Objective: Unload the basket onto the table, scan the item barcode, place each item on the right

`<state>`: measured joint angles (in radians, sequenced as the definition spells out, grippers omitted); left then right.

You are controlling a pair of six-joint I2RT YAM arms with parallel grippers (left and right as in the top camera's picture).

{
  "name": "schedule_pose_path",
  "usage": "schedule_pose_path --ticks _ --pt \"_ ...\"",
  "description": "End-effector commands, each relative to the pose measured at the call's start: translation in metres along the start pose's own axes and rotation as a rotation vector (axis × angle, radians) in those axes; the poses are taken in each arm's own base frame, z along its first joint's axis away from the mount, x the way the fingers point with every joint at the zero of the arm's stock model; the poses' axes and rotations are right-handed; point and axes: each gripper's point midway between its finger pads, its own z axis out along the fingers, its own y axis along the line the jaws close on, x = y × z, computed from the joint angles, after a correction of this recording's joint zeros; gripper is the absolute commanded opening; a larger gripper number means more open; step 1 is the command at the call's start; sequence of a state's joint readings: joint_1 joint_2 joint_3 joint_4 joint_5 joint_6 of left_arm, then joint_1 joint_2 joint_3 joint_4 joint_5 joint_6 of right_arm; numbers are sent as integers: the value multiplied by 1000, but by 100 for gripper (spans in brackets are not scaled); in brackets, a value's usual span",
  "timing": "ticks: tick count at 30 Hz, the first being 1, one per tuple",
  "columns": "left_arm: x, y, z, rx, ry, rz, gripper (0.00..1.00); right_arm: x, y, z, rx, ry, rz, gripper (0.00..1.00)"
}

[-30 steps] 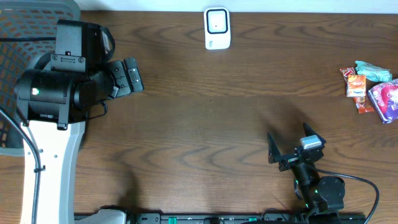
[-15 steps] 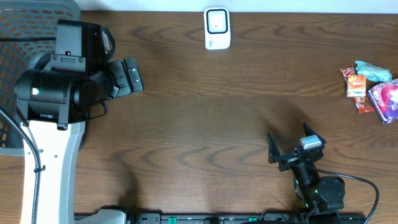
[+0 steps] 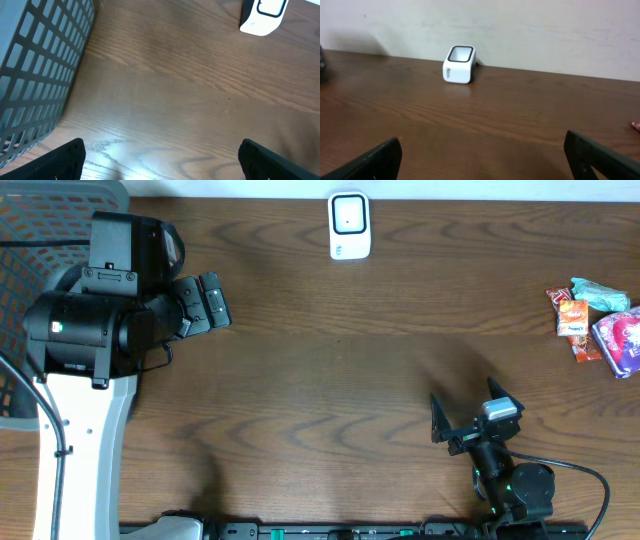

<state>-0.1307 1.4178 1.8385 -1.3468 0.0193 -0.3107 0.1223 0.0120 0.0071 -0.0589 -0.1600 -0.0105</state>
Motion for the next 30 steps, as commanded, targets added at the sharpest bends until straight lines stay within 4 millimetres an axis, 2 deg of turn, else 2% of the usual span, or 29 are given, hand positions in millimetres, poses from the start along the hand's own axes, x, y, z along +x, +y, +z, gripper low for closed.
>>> schedule_pose_path --ticks 1,4,8,17,23,30 --pt "-2 3 -1 -13 -7 -4 98 0 -1 0 9 0 10 99" --pt "-2 3 -1 -14 -5 -4 98 0 -1 0 9 -1 10 99" --pt "-10 23 -1 -131 -47 67 98 0 -1 0 9 -1 10 99" --pt "-8 24 -10 -128 -63 80 98 0 -1 0 9 -1 10 99" --pt "23 12 -9 -9 -5 83 98 0 -1 0 9 -1 10 99" --pt "67 26 26 0 0 84 98 0 -1 0 9 -1 9 99"
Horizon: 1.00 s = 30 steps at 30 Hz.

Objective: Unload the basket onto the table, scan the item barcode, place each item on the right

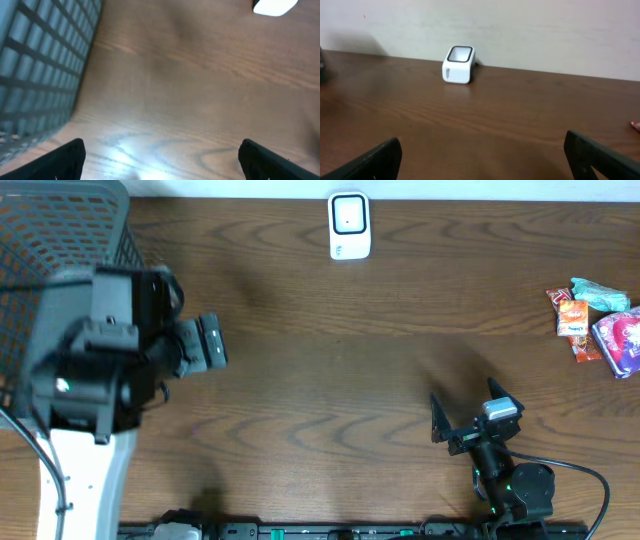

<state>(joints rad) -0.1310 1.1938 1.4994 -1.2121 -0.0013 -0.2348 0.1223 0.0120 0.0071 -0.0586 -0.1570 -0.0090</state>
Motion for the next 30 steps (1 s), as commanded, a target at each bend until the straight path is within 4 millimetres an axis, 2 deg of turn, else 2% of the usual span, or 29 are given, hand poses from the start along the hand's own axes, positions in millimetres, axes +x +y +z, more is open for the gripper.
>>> schedule_pose_path --ticks 1,7,15,20,26,30 --pt "28 2 21 29 10 11 98 0 -1 0 6 0 8 99" --pt "58 -19 54 225 -119 116 98 0 -1 0 6 0 8 99" --pt "80 -15 82 291 -357 125 98 1 -1 0 6 0 8 99" --pt "93 -11 87 324 -503 130 98 0 -1 0 6 0 8 99" --pt "101 -8 81 352 -641 134 98 0 -1 0 6 0 8 99" --pt "103 -7 85 365 -702 135 98 0 -1 0 6 0 8 99"
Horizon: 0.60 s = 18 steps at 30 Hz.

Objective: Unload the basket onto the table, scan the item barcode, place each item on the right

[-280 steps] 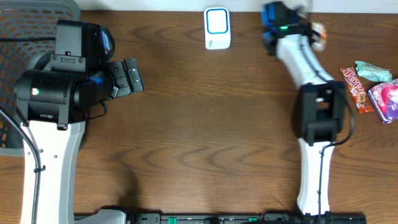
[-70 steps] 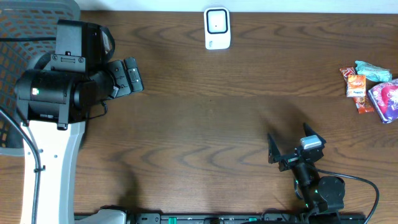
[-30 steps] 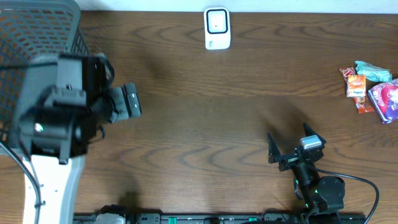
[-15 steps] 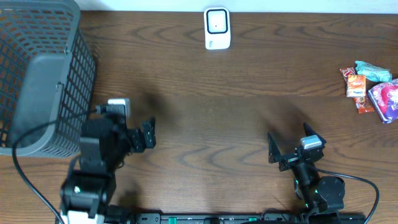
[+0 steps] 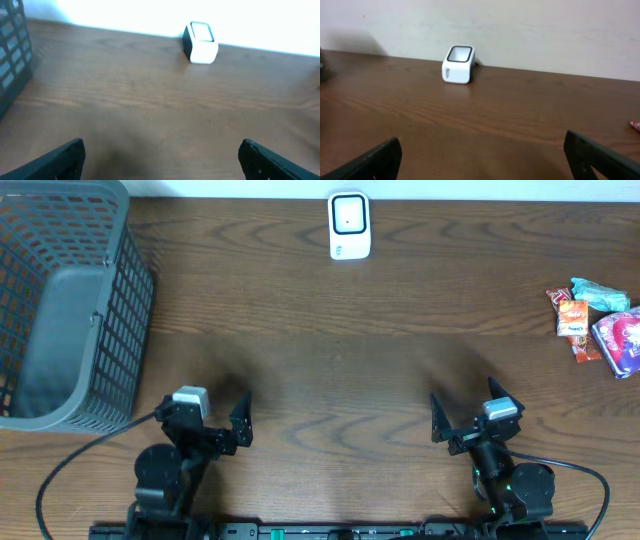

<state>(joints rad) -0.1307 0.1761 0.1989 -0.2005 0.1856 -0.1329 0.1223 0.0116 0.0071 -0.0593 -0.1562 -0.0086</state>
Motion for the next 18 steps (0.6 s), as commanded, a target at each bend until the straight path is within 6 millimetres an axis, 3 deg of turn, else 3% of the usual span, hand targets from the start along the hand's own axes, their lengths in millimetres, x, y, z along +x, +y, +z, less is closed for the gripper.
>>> schedule_pose_path --ticks 1,5,12,18 --pt "4 1 1 14 -53 15 98 0 -1 0 5 0 8 99" --pt "4 7 2 -2 -116 18 98 0 -1 0 5 -1 8 99" --pt "-17 16 1 -31 -270 32 98 0 -1 0 5 -1 8 99" --pt "-4 31 3 -89 -217 25 98 0 -1 0 5 -1 8 99"
